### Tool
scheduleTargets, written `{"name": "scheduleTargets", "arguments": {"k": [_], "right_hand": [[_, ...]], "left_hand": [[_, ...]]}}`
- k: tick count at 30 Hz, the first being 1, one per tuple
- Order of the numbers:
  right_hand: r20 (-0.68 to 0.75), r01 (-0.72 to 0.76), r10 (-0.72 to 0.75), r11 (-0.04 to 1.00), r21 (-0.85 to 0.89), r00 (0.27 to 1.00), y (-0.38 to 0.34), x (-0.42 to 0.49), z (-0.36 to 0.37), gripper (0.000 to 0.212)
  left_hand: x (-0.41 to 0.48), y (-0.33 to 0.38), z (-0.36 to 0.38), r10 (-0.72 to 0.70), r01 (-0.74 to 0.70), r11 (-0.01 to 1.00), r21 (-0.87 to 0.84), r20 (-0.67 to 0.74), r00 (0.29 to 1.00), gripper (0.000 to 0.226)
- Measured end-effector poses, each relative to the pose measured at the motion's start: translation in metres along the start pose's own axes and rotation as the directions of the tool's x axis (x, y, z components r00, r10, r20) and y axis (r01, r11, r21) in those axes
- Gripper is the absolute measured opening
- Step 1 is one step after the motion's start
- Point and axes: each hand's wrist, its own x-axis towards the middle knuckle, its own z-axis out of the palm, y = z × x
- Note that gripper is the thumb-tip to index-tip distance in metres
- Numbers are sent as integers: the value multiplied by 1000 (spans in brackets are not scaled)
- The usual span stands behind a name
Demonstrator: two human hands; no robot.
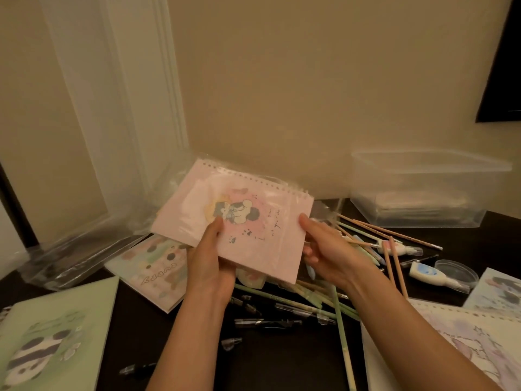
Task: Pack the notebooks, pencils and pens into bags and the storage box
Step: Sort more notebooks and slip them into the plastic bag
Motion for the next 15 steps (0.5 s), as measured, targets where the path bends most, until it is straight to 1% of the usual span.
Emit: {"name": "scheduleTargets", "arguments": {"k": [3,4,6,7,10,12,15], "right_hand": [[-39,40,-37,996,83,999,5,-1,3,32],[-44,52,-48,993,103,998,6,-2,4,31],[-28,67,-64,990,126,998,6,-4,4,33],[-11,71,-70,990,120,997,6,-6,5,33],[43,94,-95,995,44,995,6,-10,8,31],[72,116,-117,993,15,991,6,-11,12,29],[120,128,-128,992,9,985,9,-14,18,24]], "left_hand": [[-4,-3,4,-7,7,999,45,12,1000,17],[-6,-3,6,-1,0,998,56,14,1000,18],[-8,-2,9,18,-20,997,79,27,999,26],[-7,0,10,26,-29,995,92,38,999,29],[-4,12,9,28,-36,994,104,78,997,27],[-3,21,6,17,-24,998,66,103,995,23],[-2,30,-2,57,-50,996,-78,85,995,26]]}}
